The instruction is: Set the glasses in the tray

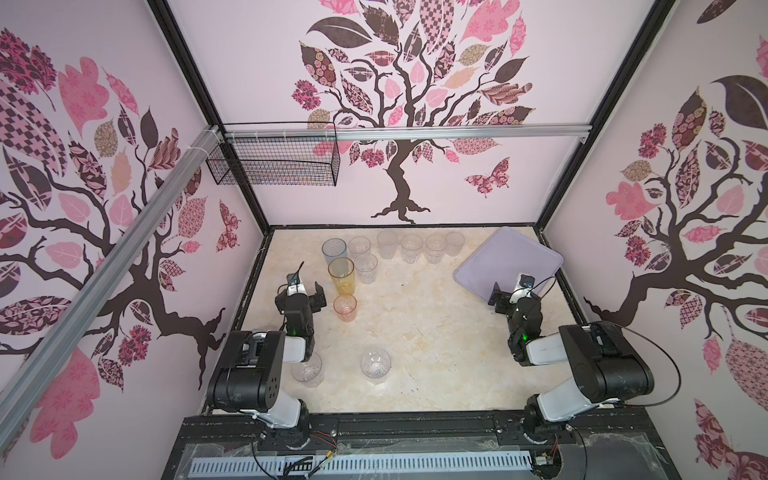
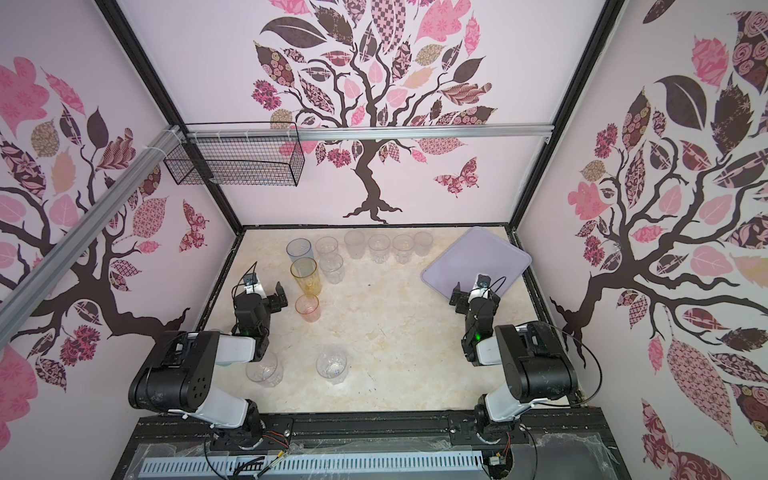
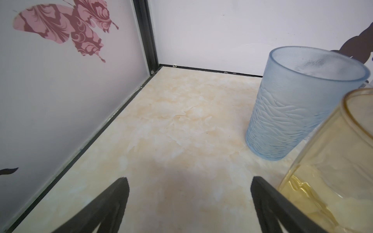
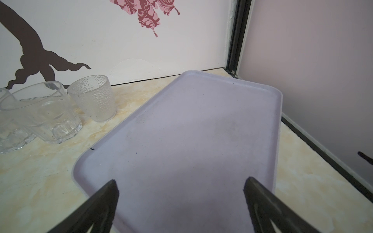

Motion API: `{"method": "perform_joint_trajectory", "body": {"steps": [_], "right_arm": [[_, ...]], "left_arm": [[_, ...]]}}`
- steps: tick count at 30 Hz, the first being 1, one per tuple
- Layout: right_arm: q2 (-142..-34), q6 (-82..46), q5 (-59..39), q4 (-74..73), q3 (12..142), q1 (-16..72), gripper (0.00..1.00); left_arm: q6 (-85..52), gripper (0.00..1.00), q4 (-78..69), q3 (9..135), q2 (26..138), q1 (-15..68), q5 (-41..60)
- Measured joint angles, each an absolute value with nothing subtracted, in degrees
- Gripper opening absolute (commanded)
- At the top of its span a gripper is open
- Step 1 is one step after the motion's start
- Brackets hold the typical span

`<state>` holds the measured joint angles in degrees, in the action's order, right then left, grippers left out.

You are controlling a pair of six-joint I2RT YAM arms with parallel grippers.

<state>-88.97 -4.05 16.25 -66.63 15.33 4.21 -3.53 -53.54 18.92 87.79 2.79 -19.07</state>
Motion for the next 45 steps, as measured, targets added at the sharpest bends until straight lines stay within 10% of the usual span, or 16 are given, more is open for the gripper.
{"method": "perform_joint_trajectory", "body": {"steps": [13,26,38,45], "right_arm": [[-83.22,-2.11,17.76,-53.54,20.34,6.85,1.00],[-72.86,-29.08,16.73,-14.41,39.75,9.93,1.00],[-79.18,-35.35,1.76,5.50,49.76,4.64,0.96],[-85.80,-37.26,-1.26,9.61,50.09,3.11,0.96]], "left_arm": [[-2.20,0.98,-55.68,17.17,85.71,4.82,-23.38],[-4.80,0.98,-29.74,21.30,54.96,8.84,-23.68],[-31.24,0.95,10.33,48.77,50.98,7.53,-31.53],[-28.29,0.80,18.50,51.48,52.21,10.79,-16.78]]}}
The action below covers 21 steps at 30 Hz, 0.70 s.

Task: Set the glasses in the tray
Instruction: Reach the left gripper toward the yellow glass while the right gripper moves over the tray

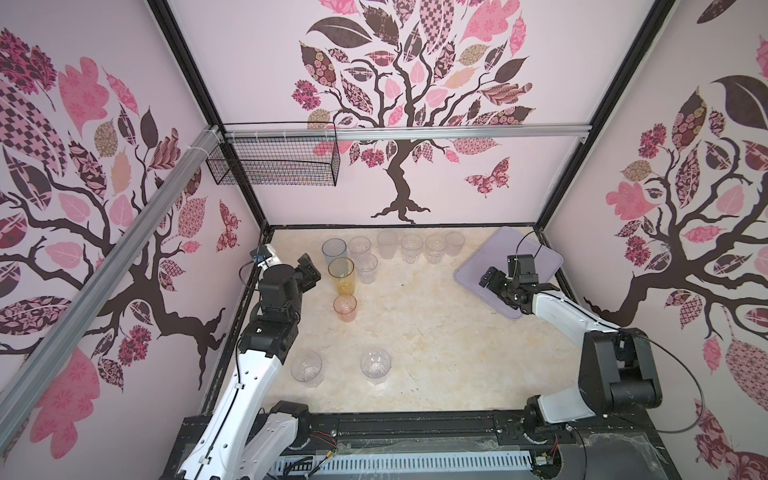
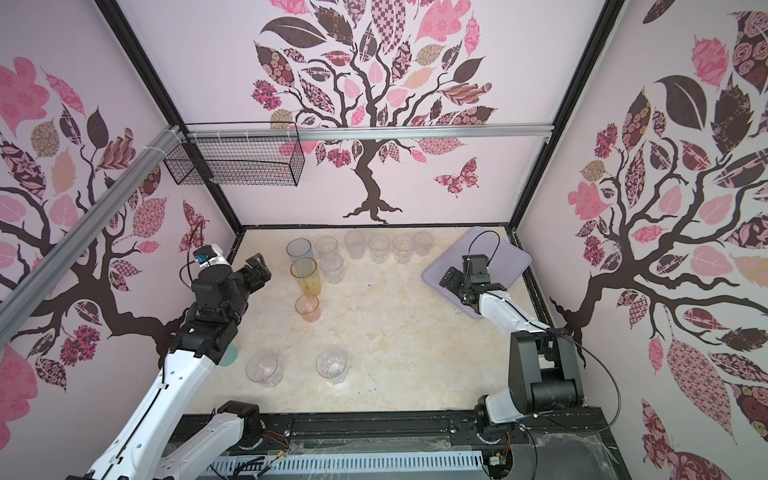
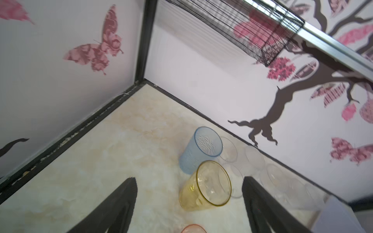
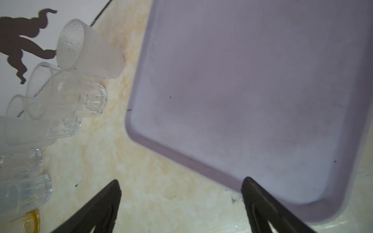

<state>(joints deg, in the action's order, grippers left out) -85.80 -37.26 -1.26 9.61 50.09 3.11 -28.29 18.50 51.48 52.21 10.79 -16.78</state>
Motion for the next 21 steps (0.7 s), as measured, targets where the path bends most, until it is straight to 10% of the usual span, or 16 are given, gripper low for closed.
{"method": "perform_joint_trajectory", "body": {"steps": [21], "right_arm": [[-82.06,-41.56,-8.16,4.95,36.62,6.79,0.92]], "left_arm": [[-23.57,0.76,20.29,53.01,63.94,39.97,-14.26]]}}
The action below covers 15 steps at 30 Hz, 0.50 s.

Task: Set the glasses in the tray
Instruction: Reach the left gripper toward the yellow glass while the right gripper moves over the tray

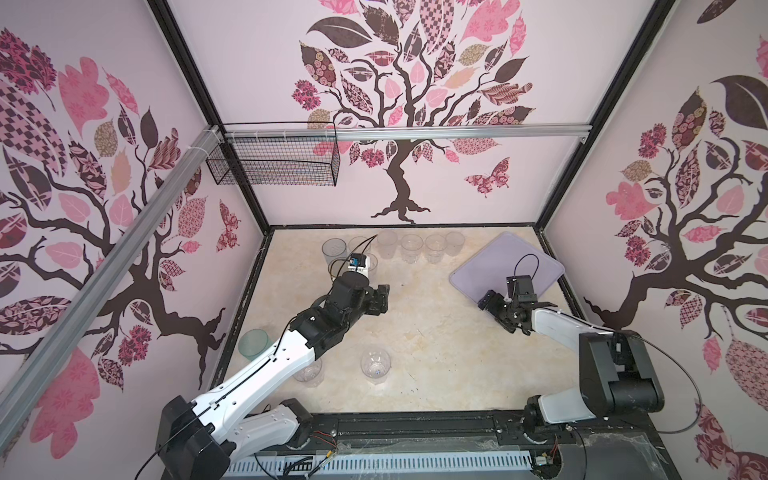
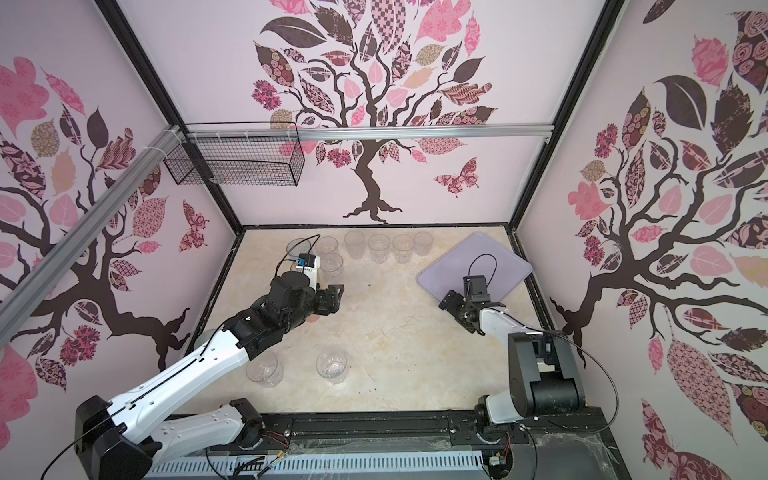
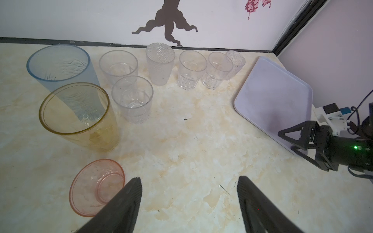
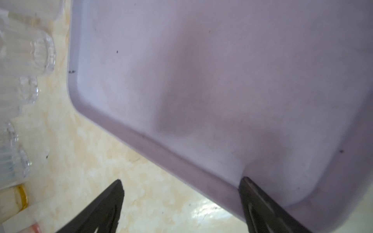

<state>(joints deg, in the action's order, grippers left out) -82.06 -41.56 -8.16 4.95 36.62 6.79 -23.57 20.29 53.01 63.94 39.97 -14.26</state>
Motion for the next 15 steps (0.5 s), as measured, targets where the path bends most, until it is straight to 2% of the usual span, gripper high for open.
{"method": "perform_joint_trajectory", "body": {"steps": [8,15], "right_arm": [[-82.28,-54.37,-9.02,-1.72,34.85,29.74,0.92],[-85.76,-55.09,-11.09,-0.14,42.61,30.68,0.95]], "left_arm": [[-24.73,0.76,18.52,52.75,64.38,39.97,-13.87],[-25.43,0.76,21.41,52.77,64.20,39.97,-14.11]]}}
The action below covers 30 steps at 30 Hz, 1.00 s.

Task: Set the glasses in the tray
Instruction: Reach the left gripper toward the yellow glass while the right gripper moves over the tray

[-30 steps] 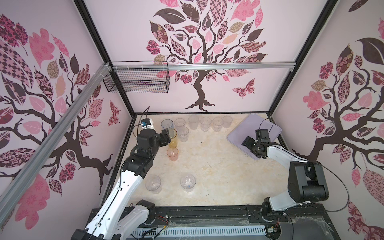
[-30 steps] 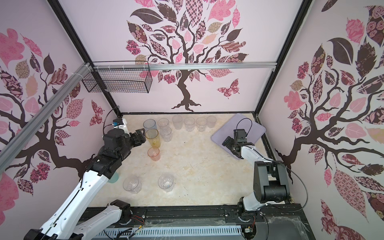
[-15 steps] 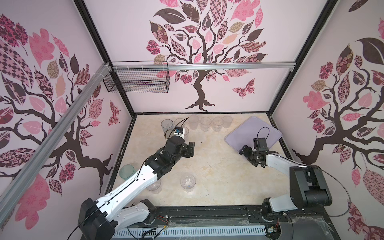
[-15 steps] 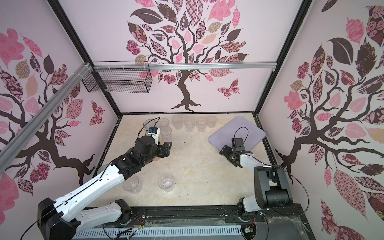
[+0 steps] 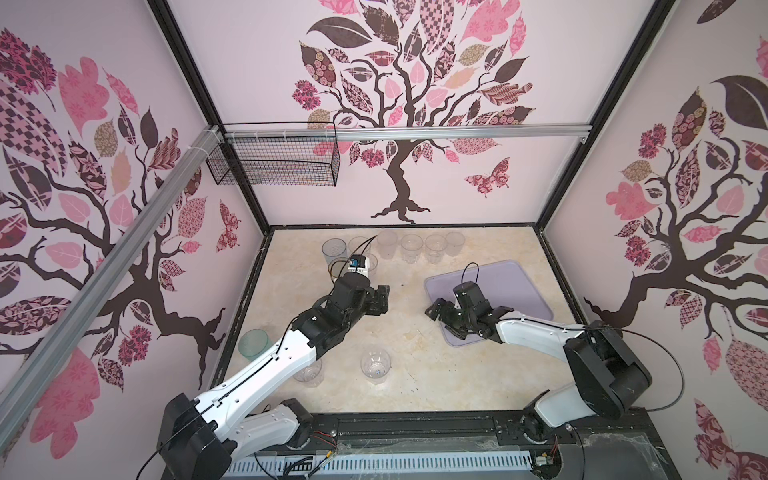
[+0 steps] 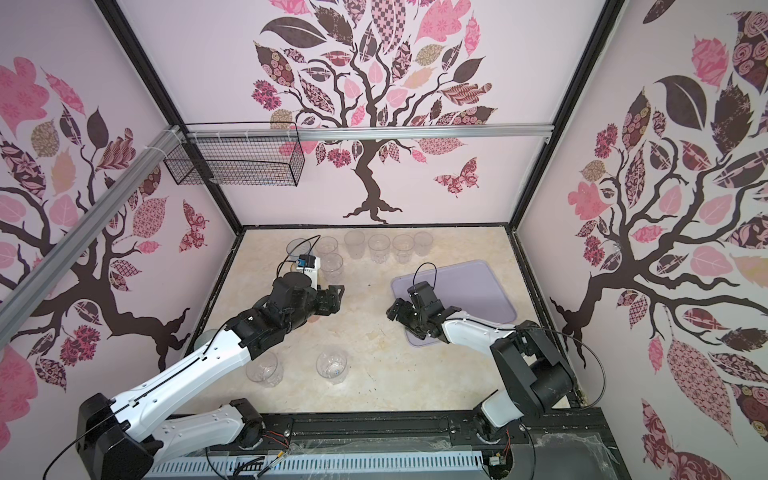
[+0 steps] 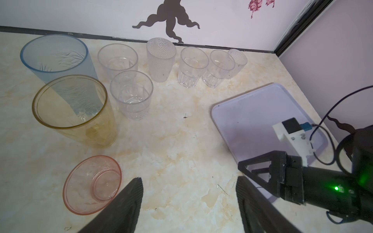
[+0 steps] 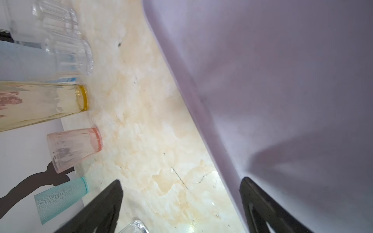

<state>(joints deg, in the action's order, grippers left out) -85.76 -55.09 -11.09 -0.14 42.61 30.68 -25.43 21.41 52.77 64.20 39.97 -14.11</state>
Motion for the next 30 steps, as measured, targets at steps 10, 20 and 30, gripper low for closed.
{"method": "perform_joint_trajectory", "body": {"steps": [10,20,30], "right_arm": [[-80.49,-45.54,-5.39,10.20,44.47,23.03,0.94],[-82.32,-45.95,-5.13,10.50,38.54,28.01,0.92],[-91.55,-51.29,-5.80,4.23,45.87,40.21,0.91]], "left_arm": [[-26.83,0.75,21.61,52.77,67.13,39.99,-10.48],[-27.05,0.75,21.85,52.77,69.17,40.01,-9.85],[-25.47,0.76,27.55,53.12,59.51,23.14,-8.03]]}}
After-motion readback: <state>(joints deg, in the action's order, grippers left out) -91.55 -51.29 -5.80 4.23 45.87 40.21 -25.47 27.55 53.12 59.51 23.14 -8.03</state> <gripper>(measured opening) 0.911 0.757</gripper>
